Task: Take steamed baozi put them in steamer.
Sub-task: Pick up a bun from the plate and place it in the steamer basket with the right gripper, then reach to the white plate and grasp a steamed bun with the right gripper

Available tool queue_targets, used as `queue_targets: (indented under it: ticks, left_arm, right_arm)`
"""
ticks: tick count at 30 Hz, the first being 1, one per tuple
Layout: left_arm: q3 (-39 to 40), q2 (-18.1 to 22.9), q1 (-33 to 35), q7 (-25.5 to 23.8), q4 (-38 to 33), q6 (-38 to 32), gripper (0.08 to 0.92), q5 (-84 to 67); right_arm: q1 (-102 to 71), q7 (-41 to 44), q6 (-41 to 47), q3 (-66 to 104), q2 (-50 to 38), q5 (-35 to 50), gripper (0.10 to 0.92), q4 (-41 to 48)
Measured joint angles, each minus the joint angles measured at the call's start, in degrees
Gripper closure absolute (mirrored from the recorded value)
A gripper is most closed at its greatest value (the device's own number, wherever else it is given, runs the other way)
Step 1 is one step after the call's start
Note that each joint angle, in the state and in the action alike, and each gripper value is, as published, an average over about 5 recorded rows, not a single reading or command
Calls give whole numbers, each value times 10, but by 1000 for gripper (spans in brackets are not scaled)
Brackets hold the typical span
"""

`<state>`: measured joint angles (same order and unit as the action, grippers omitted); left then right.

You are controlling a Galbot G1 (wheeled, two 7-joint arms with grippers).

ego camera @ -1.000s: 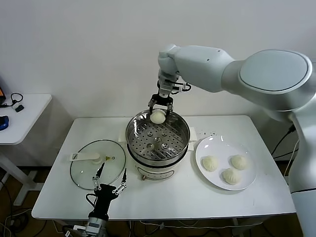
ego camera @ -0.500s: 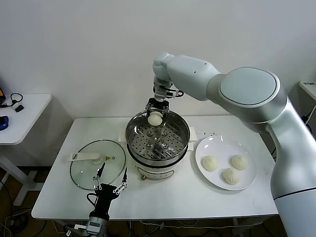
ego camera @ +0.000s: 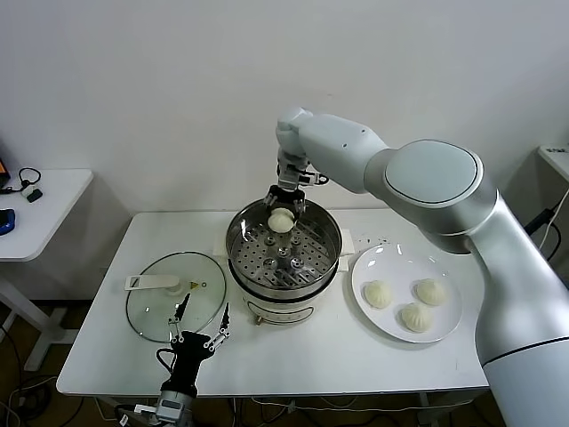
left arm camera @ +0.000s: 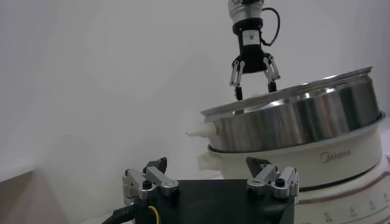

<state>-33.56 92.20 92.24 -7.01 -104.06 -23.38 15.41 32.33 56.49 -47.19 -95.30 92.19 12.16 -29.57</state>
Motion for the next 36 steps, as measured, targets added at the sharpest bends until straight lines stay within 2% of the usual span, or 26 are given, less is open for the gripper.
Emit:
queue_targets:
  ticks: [4, 7, 21, 36]
  left_arm:
    - [0, 0, 0, 0, -1, 0, 177, 0]
    - [0, 0, 0, 0, -2, 0, 177, 0]
    - [2, 0, 4, -2, -9, 2, 177, 5]
    - [6, 0, 5, -3, -10, 4, 177, 13]
  right_arm:
    - [-2, -5, 0, 2, 0, 0, 244, 1]
    - [1, -6, 0, 0, 0, 2, 209, 0]
    - [51, 11, 0, -28, -5, 47, 203, -43]
    - [120, 22, 0, -67, -89, 94, 203, -126]
